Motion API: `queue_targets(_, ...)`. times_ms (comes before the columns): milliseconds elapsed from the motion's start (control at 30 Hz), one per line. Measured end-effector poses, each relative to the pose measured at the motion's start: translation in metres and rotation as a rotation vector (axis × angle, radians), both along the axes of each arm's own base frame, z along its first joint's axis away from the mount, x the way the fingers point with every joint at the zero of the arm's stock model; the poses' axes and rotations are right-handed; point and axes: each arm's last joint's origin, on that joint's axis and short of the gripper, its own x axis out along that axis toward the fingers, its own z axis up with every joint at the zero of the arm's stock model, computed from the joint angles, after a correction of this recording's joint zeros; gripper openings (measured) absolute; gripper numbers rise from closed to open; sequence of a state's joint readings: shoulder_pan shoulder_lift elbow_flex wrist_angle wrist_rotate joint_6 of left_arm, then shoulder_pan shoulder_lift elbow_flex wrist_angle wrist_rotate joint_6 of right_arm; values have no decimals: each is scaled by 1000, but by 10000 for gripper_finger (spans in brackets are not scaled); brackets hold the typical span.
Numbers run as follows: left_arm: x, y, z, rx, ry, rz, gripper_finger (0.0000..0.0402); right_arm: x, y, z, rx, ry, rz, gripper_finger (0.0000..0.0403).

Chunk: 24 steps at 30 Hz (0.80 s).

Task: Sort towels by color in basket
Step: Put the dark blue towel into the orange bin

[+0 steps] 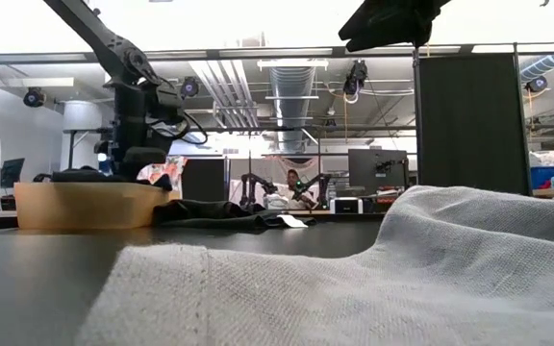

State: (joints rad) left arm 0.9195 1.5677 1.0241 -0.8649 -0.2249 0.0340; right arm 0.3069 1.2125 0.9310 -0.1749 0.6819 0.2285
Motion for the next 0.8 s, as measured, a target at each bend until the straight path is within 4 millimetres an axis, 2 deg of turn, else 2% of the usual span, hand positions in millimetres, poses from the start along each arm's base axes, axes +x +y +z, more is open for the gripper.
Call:
queue_targets(467, -10, -8, -27, 37, 84, 11, 0, 0, 0, 0, 0, 0, 0, 189)
queue_targets(800, -12, -11, -35, 38, 82, 12, 0, 0, 0, 0, 1, -1, 0, 189)
